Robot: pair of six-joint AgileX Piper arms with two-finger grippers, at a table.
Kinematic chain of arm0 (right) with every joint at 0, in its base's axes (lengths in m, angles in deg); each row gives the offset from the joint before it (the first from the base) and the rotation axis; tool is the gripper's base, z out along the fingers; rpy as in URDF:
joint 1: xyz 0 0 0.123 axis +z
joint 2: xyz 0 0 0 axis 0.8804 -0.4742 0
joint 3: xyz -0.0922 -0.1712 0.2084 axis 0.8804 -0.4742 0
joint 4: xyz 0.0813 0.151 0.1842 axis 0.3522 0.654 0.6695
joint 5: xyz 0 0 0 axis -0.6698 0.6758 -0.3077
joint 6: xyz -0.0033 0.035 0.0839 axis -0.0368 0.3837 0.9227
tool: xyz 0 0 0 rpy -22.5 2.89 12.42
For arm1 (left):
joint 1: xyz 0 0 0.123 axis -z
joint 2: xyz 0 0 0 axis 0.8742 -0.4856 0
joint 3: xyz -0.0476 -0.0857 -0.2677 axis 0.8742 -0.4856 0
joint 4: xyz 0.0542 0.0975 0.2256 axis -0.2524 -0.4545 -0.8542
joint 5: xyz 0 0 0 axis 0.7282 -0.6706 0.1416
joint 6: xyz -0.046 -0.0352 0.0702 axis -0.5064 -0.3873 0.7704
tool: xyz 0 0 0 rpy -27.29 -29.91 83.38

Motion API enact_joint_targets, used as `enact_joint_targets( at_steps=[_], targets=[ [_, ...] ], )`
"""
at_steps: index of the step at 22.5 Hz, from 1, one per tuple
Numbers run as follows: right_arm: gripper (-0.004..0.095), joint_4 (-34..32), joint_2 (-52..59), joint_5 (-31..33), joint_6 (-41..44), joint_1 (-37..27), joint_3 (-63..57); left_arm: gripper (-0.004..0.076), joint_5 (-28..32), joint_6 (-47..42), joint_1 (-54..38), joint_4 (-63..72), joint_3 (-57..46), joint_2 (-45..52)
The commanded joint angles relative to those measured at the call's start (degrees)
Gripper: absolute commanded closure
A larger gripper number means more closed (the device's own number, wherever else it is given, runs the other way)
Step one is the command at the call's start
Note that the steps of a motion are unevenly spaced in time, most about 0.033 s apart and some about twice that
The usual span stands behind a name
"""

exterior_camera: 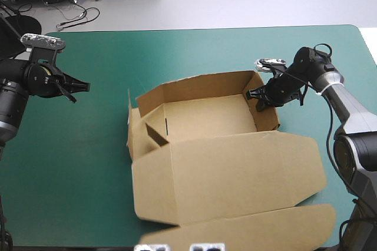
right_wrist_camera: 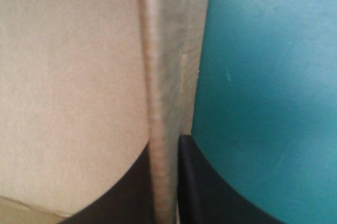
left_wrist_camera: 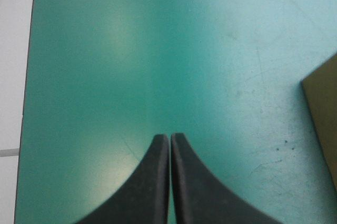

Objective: Fold the box

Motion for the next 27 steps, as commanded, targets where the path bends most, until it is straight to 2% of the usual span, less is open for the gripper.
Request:
enact_joint_targets(
  at_steps=[1,5,9,12,14,16,17,19,21,23,27],
  targets=[
    [0.0913,6.01,3.05,0.46,-1.21,0.15,2.22,0.0724,2.84,-0.26,-0.12,-0.28,1.85,1.39],
    [0.0913,8.01,5.94,1.28,-0.97,0.04,4.61,0.0719,5.04,-0.31,-3.41,2.07,1.96,0.77],
    [0.0913,8.39,9.39,3.43,0.5,-1.25,8.43,0.072,6.02,1.93,-11.19,10.56,2.96,0.09],
    [0.0913,12.71,13.22,6.9,0.87,-5.37,13.21,0.072,6.16,9.75,-23.05,32.06,3.34,-0.52],
    [0.0913,16.32,15.99,6.9,0.87,-8.14,14.93,0.072,5.19,14.75,-28.68,46.17,3.34,-1.82],
    [0.0913,18.1,18.78,6.9,0.87,-10.6,16.38,0.072,2.39,19.05,-30.61,56.72,3.23,-3.9],
    [0.0913,18.77,19.7,6.9,0.6,-11.11,16.63,0.072,1.02,20.7,-30.75,60.6,3.23,-4.6],
    [0.0913,19.18,22.52,6.9,0.2,-11.48,17.04,0.072,-6.64,27.6,-30.16,78.38,3.23,-8.13],
    [0.0913,19.74,23.51,6.9,0.03,-11.48,17.13,0.072,-10.4,30.86,-28.19,88.49,3.23,-9.47],
    [0.0913,21.85,23.66,6.8,-0.22,-11.48,17.17,0.072,-12.84,32.31,-24.98,92.66,3.23,-9.47],
    [0.0913,22.7,23.56,5.04,-0.48,-11.48,17.17,0.072,-13.0,32.34,-18.27,92.69,3.23,-8.77]
  ],
)
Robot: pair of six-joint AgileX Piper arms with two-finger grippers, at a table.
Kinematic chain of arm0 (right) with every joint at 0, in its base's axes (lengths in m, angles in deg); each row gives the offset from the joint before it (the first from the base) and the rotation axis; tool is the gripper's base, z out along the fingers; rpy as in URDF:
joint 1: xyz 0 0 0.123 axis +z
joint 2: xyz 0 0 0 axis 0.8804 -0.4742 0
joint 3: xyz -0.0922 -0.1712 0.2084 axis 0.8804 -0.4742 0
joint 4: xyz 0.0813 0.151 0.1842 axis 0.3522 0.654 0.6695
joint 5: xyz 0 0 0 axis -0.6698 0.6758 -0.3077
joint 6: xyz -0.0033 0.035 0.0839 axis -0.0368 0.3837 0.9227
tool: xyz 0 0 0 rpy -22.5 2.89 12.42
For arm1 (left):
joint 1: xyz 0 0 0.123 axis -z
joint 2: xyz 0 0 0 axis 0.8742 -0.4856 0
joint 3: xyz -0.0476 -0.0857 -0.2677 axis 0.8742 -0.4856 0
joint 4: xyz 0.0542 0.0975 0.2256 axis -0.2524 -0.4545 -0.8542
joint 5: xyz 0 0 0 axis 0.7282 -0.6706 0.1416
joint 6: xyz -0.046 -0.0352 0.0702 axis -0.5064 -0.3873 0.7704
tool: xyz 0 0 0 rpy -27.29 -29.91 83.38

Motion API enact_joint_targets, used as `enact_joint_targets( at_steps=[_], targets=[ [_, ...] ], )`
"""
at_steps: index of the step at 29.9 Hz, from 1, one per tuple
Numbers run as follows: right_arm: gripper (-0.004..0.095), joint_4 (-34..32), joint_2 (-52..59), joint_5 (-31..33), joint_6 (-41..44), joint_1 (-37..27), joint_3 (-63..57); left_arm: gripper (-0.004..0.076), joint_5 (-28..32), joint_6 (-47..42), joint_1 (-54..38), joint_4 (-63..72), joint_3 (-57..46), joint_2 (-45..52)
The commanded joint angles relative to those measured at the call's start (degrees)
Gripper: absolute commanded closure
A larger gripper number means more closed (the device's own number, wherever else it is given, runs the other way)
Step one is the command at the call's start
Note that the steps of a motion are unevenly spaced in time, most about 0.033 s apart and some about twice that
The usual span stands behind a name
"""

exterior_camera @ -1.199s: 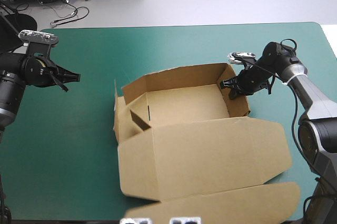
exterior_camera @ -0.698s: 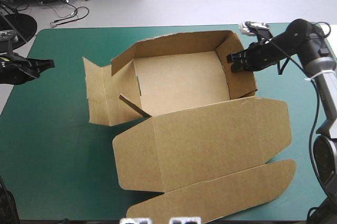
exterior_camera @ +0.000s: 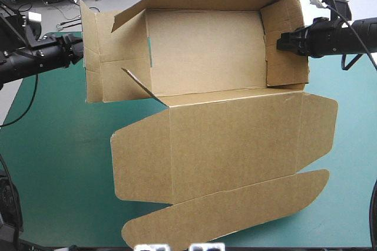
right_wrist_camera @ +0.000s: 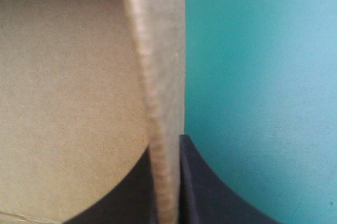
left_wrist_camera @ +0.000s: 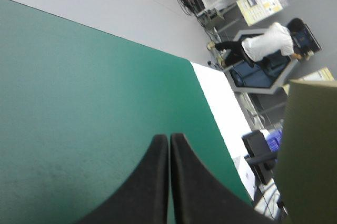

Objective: Fold the box

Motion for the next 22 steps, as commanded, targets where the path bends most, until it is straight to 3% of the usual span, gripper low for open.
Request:
enact_joint_targets(
  at_steps=[1,22],
  targets=[
    [0.0913,4.62,2.22,-2.66,-0.17,-0.15,1.88,0.072,-4.44,0.61,4.13,5.43,1.78,3.07],
    [0.0913,0.28,2.22,-9.74,-0.88,-0.08,1.88,0.0722,-4.44,0.83,14.85,4.65,1.78,10.17]
  ],
)
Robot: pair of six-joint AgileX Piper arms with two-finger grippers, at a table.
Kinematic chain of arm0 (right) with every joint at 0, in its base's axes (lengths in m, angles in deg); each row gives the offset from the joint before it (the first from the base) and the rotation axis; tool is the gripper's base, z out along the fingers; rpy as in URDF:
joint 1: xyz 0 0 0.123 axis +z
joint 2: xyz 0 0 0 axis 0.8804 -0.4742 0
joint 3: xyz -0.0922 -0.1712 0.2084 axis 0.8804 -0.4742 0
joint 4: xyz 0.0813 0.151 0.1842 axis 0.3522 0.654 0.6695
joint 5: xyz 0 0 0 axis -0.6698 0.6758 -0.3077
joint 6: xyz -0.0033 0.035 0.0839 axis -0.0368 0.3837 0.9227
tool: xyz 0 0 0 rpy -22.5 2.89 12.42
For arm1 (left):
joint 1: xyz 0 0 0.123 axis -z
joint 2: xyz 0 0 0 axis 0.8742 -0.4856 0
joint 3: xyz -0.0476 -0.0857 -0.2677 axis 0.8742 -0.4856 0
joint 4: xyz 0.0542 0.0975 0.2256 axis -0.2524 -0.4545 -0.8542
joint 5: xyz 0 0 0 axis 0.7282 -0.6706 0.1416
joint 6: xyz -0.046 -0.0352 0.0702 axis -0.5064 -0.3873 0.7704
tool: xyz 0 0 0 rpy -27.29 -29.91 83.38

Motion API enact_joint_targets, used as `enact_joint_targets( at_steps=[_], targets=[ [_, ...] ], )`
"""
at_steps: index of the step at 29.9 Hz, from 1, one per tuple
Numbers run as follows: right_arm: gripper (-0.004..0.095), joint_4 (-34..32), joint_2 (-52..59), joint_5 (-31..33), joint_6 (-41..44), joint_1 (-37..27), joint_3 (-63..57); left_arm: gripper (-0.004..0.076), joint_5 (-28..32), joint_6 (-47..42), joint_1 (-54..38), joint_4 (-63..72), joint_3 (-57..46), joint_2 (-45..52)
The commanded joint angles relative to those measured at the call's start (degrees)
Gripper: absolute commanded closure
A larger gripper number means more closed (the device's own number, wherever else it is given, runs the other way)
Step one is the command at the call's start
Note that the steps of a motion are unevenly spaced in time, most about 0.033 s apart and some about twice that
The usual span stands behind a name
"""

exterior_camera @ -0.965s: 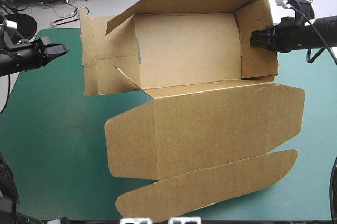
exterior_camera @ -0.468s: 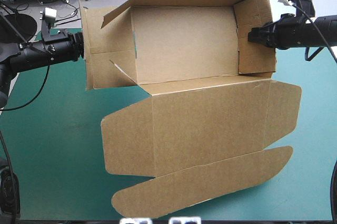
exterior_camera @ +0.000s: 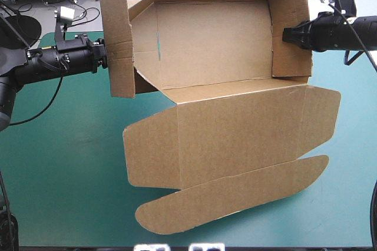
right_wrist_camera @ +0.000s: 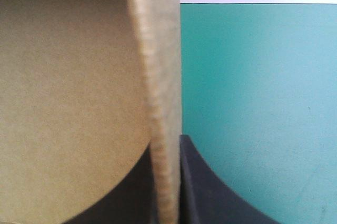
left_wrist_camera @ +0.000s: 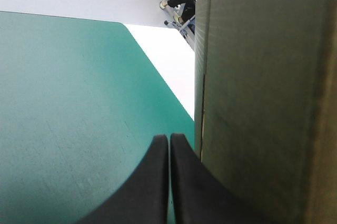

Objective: Fold the box

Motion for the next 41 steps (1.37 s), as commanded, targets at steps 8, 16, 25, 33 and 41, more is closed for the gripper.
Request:
enact_joint_targets(
  at_steps=[8,16,25,33,41],
  targets=[
    [0.0913,-1.6,2.03,-5.24,0.3,-0.08,1.88,0.0722,-3.88,0.31,6.11,4.37,1.78,2.17],
    [0.0913,-2.26,2.03,-6.69,0.3,-0.08,1.88,0.0734,-2.23,0.31,6.11,2.89,1.78,2.17],
    [0.0913,-2.62,1.91,-9.41,0.3,-0.08,1.88,0.0734,-3.8,0.75,6.11,6.28,1.78,2.17],
    [0.0913,0.41,0.54,-9.31,-0.49,-0.08,1.88,0.0734,-3.7,1.68,6.11,6.14,1.78,2.07],
    [0.0913,-2.83,-0.07,-9.44,-0.58,3.31,1.88,0.0734,-3.36,2.95,6.11,5.87,1.78,2.07]
  ],
)
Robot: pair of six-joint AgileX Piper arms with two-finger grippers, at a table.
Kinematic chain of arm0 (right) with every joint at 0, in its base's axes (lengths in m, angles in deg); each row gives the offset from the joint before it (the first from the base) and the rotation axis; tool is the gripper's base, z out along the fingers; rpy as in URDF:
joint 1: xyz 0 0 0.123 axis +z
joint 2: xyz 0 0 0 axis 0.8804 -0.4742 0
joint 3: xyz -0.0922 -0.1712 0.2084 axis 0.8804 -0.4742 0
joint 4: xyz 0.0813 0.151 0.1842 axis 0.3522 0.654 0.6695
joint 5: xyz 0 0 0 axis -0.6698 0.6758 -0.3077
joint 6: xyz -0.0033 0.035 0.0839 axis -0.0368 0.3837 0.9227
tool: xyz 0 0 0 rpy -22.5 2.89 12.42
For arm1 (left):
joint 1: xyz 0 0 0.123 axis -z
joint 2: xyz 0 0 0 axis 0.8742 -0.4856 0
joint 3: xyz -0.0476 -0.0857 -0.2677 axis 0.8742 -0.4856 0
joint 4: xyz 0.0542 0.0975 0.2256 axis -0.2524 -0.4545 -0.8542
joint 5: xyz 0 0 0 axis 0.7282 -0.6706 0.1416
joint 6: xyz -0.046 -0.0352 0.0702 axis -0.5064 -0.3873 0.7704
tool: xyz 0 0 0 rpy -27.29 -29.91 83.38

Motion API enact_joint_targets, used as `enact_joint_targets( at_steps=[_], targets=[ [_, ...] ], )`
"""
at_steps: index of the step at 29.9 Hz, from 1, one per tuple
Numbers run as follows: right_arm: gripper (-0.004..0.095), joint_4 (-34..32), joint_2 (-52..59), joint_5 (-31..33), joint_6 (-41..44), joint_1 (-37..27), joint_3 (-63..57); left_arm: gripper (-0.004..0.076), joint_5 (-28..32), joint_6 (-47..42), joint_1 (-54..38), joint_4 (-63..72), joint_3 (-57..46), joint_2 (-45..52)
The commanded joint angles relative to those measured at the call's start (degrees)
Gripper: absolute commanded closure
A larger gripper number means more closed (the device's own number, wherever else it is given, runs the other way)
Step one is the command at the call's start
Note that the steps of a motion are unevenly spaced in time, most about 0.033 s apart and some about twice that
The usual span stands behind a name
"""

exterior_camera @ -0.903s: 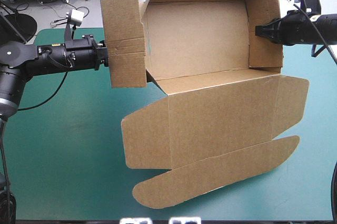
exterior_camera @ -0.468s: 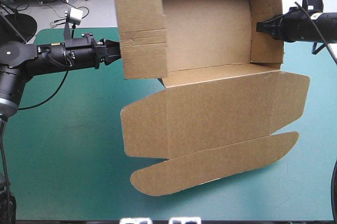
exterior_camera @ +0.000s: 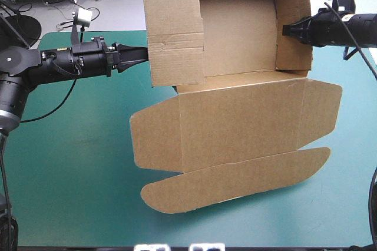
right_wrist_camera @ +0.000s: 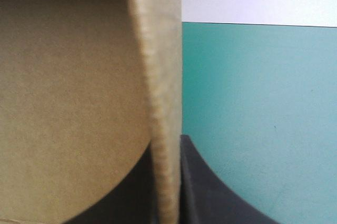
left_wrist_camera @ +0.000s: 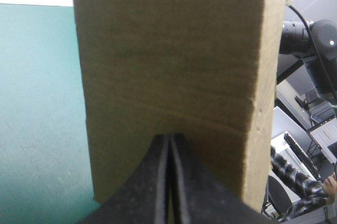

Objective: Fold the box

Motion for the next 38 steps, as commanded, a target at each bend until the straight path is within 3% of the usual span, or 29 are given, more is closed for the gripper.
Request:
enact_joint_targets(
  at_steps=[1,5,24,28,33,38],
  targets=[
    [0.0913,0.2,1.51,-3.42,0.53,3.09,1.88,0.0734,-3.43,1.16,0.39,4.83,1.77,2.06],
    [0.0913,-4.02,-0.14,-5.25,3.74,6.9,1.88,0.0734,-3.56,1.25,0.39,4.83,1.77,2.06],
    [0.0913,-0.55,-1.33,-9.34,5.45,8.94,1.88,0.0723,0.83,3.49,0.39,-0.76,1.77,2.06],
    [0.0913,-0.55,-1.33,-9.85,5.9,8.94,1.88,0.0609,0.43,3.61,0.39,-0.76,1.77,2.06],
    [0.0913,-0.55,-1.33,-10.57,6.08,8.94,1.88,0.0356,0.04,3.61,0.39,-0.39,1.77,2.06],
    [0.0913,-0.55,-1.56,-11.58,6.2,8.94,1.88,0.0307,-2.0,3.39,0.39,0.82,1.77,2.06]
  ],
)
